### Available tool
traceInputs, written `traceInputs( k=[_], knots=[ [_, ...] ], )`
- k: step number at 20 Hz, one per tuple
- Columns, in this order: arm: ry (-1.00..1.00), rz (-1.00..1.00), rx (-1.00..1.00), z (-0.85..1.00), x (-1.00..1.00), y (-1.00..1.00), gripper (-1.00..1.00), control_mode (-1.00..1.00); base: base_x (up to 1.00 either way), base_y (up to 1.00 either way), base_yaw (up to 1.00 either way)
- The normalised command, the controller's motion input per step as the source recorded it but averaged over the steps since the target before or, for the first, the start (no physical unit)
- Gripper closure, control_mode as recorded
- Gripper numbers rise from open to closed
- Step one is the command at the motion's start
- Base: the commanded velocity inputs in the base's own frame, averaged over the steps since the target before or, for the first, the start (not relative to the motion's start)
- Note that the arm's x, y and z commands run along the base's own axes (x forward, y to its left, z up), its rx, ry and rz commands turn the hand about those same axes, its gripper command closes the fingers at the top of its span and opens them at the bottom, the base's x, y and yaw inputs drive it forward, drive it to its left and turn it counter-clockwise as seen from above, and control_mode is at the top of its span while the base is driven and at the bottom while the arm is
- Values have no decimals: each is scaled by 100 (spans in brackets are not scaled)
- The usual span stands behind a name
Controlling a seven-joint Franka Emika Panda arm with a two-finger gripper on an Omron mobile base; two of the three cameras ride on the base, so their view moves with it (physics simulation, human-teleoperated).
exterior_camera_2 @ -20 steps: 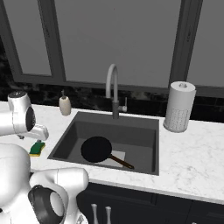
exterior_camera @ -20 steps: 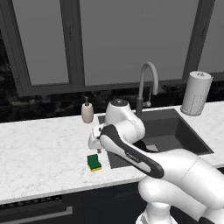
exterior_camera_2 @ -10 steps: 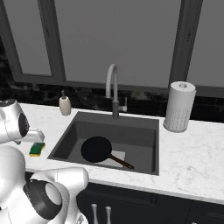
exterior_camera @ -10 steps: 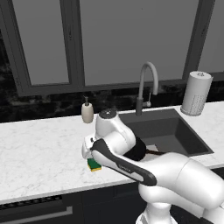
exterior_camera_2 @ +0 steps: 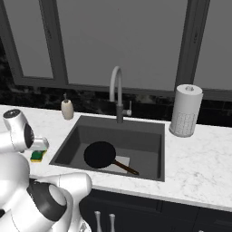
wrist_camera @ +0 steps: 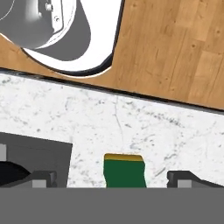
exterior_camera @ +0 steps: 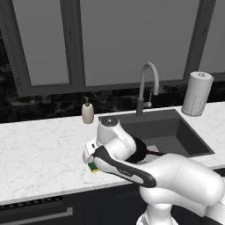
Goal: Pick the pan and sponge and place them into the sink. Then turn on the water.
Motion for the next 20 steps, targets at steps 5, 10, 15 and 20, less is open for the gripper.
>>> traceInputs(
  k=[5,10,15,20],
  knots=[
    [0,3,0,-12,27,19,-100,-100,0,0,0],
    [0,1,0,-16,13,21,-100,-100,0,0,0],
    [0,2,0,-30,4,4,-100,-100,0,0,0],
    [0,4,0,-28,2,0,-100,-100,0,0,0]
  ],
)
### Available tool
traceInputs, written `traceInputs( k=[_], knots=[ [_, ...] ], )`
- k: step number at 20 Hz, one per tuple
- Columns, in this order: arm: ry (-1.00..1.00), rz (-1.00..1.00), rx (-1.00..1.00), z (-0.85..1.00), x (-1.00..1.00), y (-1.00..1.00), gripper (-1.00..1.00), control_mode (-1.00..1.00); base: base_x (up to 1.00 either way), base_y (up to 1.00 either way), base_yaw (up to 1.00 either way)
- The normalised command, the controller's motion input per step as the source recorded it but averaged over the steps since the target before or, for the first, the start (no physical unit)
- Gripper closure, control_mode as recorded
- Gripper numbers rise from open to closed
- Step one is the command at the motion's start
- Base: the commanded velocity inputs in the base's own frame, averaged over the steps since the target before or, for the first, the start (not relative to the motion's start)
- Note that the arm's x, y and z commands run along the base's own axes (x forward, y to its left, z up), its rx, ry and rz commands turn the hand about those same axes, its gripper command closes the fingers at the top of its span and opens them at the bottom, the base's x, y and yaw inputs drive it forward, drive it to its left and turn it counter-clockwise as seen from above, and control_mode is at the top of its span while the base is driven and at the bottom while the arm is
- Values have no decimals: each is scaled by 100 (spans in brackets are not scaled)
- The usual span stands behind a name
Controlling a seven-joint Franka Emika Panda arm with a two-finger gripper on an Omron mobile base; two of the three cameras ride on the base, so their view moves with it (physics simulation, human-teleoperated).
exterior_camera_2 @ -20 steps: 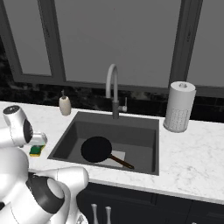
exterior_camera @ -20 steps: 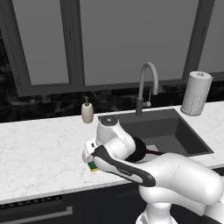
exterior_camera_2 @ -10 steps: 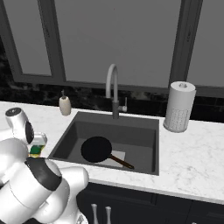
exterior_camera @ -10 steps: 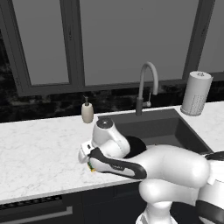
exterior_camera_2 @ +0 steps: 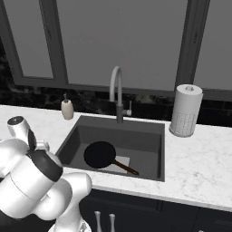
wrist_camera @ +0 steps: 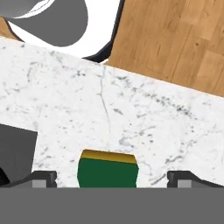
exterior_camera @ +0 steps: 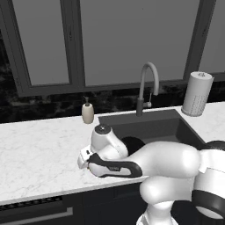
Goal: Pick the pan and sponge and place them into the sink. Then turn on the water.
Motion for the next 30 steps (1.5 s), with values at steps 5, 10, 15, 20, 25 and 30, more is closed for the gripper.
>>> traceInputs(
  k=[5,10,15,20,25,30],
  knots=[
    [-2,6,0,-23,9,0,-100,-100,0,0,0],
    [0,6,0,-21,29,0,-100,-100,0,0,0],
    [0,4,0,-12,36,4,-100,-100,0,0,0],
    [-1,2,0,-9,11,21,-100,-100,0,0,0],
    [0,0,0,-31,0,22,-100,-100,0,0,0],
    [0,0,0,-60,0,1,100,-100,0,0,0]
  ],
)
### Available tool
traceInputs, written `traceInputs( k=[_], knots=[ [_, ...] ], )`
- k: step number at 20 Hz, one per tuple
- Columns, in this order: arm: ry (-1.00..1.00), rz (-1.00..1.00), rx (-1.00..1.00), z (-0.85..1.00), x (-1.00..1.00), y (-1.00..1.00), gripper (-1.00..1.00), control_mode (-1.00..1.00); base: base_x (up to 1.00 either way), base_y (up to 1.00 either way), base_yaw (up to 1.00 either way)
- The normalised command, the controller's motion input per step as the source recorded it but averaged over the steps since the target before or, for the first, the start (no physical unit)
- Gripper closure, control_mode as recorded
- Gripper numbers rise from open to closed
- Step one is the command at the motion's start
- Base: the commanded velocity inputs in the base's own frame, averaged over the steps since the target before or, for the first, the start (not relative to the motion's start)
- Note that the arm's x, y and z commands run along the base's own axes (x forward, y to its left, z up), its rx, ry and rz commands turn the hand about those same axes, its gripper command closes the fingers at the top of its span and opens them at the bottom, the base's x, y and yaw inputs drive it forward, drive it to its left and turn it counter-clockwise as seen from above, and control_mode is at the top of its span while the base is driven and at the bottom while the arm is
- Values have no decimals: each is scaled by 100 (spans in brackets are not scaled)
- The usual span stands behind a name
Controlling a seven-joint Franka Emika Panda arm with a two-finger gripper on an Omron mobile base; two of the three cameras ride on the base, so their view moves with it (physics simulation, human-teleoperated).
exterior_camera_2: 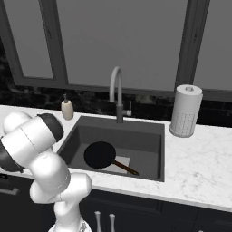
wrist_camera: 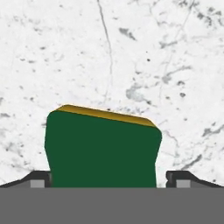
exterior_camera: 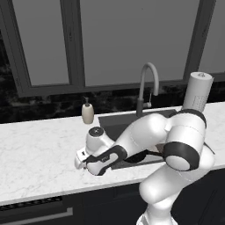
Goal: Pick the pan and sponge and place them into the sink. Then turn on the water.
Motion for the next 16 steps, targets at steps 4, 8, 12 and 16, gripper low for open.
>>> traceInputs(
  k=[4,8,12,16],
  knots=[
    [-2,0,0,-68,-3,0,100,-100,0,0,0],
    [-16,0,0,-47,-26,0,100,-100,0,0,0],
    [-26,-3,0,-15,-39,-5,100,-100,0,0,0],
    [-16,-6,7,35,-19,-56,100,-100,0,0,0]
  ],
)
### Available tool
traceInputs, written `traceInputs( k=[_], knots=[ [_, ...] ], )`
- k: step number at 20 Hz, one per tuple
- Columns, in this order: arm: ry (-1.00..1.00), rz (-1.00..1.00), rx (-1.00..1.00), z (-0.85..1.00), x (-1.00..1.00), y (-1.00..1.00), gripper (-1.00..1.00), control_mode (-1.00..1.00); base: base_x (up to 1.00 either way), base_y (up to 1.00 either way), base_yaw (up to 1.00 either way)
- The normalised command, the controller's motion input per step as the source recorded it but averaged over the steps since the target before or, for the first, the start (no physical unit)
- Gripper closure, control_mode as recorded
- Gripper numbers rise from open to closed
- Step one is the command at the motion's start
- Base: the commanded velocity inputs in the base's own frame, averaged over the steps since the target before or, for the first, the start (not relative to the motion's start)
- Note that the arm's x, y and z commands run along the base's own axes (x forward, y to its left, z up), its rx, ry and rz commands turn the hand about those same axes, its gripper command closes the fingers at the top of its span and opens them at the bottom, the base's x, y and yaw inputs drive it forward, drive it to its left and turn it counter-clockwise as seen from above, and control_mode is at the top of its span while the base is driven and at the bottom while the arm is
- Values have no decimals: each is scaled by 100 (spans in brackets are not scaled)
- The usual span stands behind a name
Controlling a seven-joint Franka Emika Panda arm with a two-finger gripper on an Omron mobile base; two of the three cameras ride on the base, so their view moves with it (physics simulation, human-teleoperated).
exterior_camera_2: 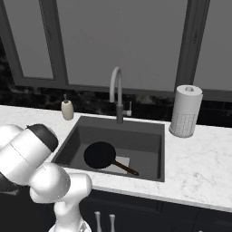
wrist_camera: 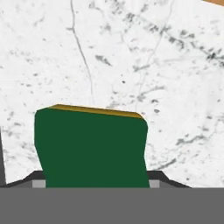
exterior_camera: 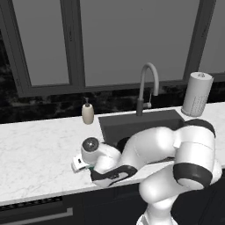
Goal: Pick the pan and sponge and place them into the sink. Then turn on the water.
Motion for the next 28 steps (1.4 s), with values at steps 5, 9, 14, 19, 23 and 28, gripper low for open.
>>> traceInputs(
  k=[5,9,14,19,23,28],
  knots=[
    [11,0,16,94,-6,-99,100,-100,0,0,0],
    [28,0,21,100,-1,-100,100,-100,0,0,0],
    [29,-6,5,99,-15,-100,100,-100,0,0,0],
    [27,-9,0,85,-9,-100,100,-100,0,0,0],
    [4,-1,0,27,0,-74,100,-100,0,0,0],
    [-7,6,0,0,41,-5,100,-100,0,0,0]
  ],
)
